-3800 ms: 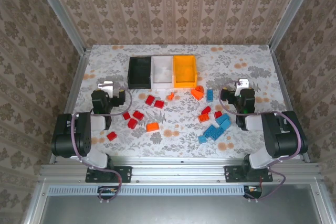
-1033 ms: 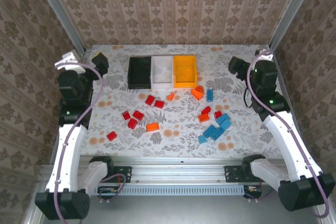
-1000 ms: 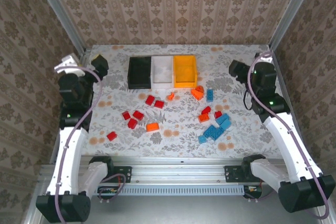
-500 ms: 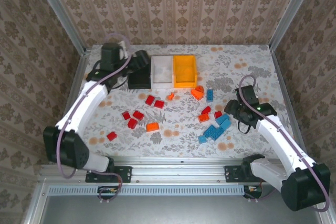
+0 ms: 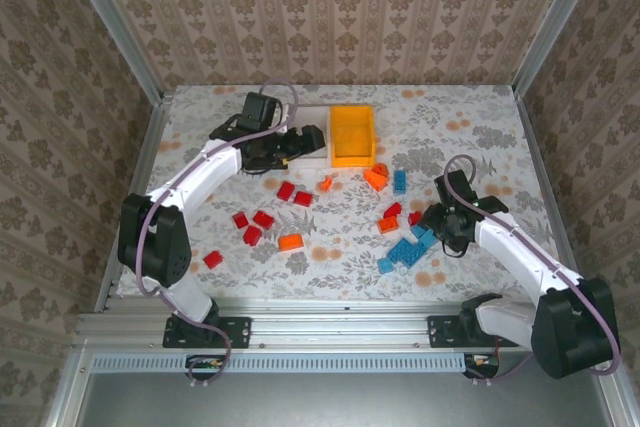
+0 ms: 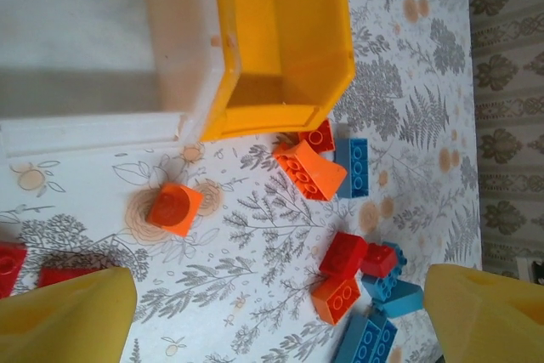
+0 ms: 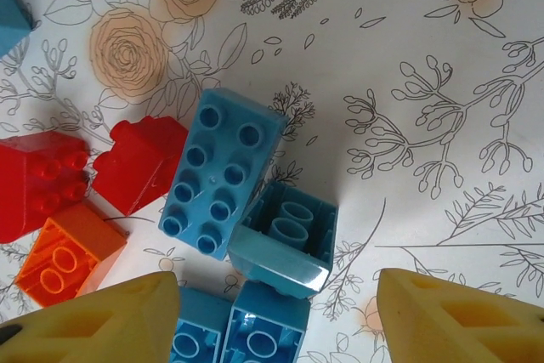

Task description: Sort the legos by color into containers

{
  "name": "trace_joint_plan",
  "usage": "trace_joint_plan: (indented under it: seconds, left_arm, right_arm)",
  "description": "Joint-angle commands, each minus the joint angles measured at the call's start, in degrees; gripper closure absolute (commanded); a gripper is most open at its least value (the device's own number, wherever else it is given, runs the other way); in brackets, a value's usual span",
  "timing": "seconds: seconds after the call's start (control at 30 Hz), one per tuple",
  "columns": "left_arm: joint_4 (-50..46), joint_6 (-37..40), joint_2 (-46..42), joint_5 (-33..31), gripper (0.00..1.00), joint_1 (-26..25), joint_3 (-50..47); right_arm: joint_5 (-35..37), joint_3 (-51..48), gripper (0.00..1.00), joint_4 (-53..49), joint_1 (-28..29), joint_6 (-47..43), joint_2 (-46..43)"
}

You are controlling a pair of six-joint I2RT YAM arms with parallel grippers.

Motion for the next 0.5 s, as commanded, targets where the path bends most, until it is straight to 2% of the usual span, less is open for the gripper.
trace_joint_plan:
  seconds: [0.0, 0.47]
  left_arm:
    - [0.0, 0.7, -1.8, 1.3, 0.1, -0.8, -0.3]
    - [-0.4, 1.4, -3.3, 0.2, 0.1, -0.7, -0.8]
  right_arm:
    - [0.0, 0.2, 0.38, 0.6, 0.2, 2.1, 0.9]
    - [0.3, -4.0, 0.47, 5.6, 0.0, 2.8, 2.8]
